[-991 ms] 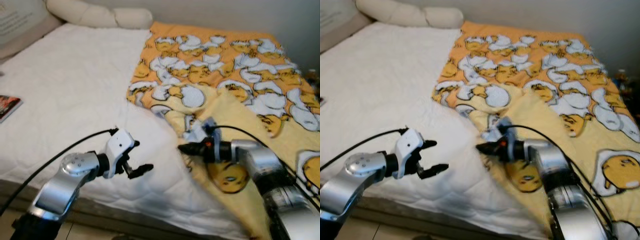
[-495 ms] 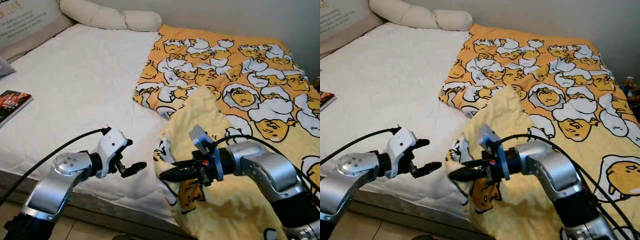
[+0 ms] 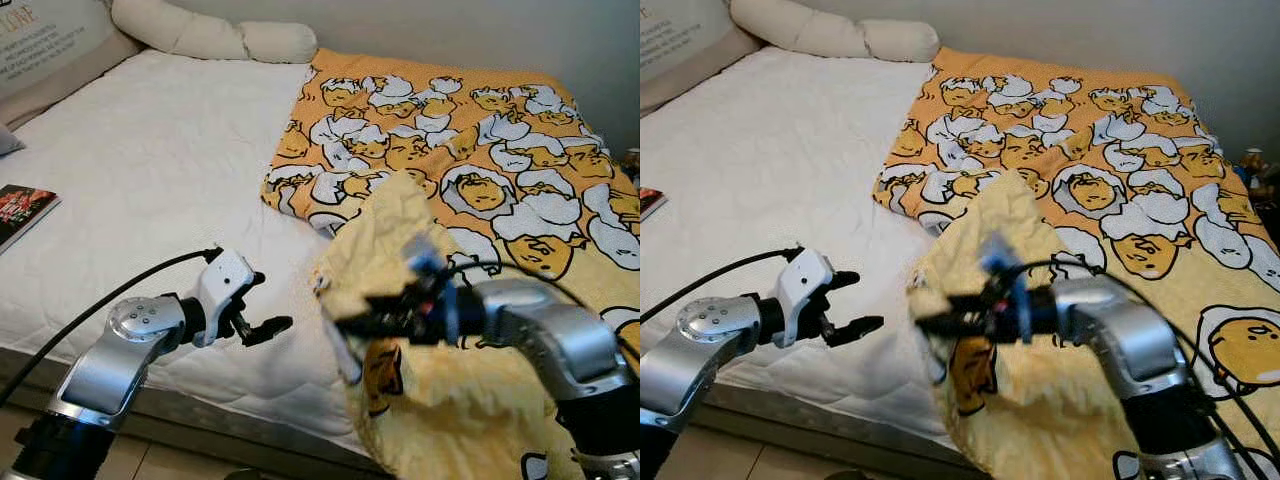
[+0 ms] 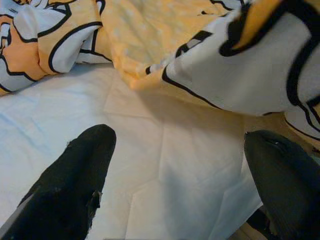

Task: Clean up the room

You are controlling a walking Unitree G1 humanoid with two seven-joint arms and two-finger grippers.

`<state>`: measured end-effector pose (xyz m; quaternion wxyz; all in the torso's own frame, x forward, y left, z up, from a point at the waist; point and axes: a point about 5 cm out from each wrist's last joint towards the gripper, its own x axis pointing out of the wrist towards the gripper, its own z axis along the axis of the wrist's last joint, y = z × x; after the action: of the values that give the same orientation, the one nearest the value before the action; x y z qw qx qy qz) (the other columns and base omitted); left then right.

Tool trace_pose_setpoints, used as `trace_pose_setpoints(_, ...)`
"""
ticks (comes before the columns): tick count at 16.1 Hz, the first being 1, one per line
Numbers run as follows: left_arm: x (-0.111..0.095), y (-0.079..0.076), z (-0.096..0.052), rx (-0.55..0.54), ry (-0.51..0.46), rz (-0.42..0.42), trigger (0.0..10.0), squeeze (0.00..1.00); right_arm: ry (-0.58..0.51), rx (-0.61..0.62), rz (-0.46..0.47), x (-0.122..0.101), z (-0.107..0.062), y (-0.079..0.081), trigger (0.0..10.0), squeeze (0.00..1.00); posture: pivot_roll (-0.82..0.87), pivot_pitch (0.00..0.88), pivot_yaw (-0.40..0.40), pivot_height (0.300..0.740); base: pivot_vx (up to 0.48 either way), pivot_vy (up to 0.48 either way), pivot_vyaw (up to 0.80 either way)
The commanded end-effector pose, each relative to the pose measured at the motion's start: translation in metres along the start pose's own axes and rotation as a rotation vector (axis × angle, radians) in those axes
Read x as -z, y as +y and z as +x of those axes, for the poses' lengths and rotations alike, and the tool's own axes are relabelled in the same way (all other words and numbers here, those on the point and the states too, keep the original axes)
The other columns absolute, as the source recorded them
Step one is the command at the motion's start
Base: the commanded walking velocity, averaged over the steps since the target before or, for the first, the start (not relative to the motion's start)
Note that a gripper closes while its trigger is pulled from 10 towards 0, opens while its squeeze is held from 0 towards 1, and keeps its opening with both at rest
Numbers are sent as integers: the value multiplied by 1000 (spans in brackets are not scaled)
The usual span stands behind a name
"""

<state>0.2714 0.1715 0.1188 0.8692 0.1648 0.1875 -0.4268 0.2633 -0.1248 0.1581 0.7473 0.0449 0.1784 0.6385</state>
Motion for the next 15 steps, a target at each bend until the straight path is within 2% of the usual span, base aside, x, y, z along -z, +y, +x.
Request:
trace_pose_setpoints(1, 0, 2, -1, -10, -1, 5, 10000, 471, -51, 7, -8, -6, -2, 3, 10000, 1000, -7, 0, 9, 740, 0, 0, 0)
trace_pose_setpoints(4, 2, 6, -2, -25, 2, 5, 10000, 475, -24, 39, 6, -4, -3, 2, 10000, 1000, -5, 0, 10, 740, 0, 0, 0)
trace_pose_setpoints(5, 2, 7, -2, -30, 4, 6, 10000, 475, -40, 15, 43, -5, -3, 3, 10000, 1000, -6, 0, 11, 740, 0, 0, 0)
trace_pose_setpoints(7, 4, 10, -4, -45, 9, 8, 10000, 471, -81, 49, 41, -8, -2, 1, 10000, 1000, -7, 0, 13, 740, 0, 0, 0)
trace_pose_setpoints(8, 5, 10, -5, -52, 13, 9, 10000, 475, -128, 27, 41, -10, 0, 3, 10000, 1000, -7, 0, 12, 740, 0, 0, 0)
trace_pose_setpoints(10, 6, 11, -5, -77, 8, 7, 10000, 471, -138, 71, 43, -6, 1, 3, 10000, 1000, -3, 0, 5, 740, 0, 0, 0)
trace_pose_setpoints(11, 6, 14, -6, -113, -6, 5, 10000, 478, -134, 133, 51, -2, 1, -1, 10000, 1000, -2, 0, 5, 740, 0, 0, 0)
trace_pose_setpoints(12, 3, 22, -6, -235, -55, -18, 10000, 482, -129, 225, 47, 5, 2, -7, 10000, 1000, -3, 0, 6, 740, 0, 0, 0)
trace_pose_setpoints(13, 2, 27, -8, -365, -108, -89, 10000, 478, -164, 352, 16, 13, 3, -13, 10000, 357, -1, 0, 9, 740, 0, 0, 0)
trace_pose_setpoints(14, 1, 26, -8, -392, -120, -100, 10000, 478, -172, 412, 16, 17, 4, -15, 10000, 0, 1, 0, 9, 740, 0, 0, 0)
trace_pose_setpoints(15, -3, 19, -7, -440, -166, -110, 10000, 475, -183, 576, 40, 28, 4, -20, 10000, 0, 7, 0, 4, 740, 0, 0, 0)
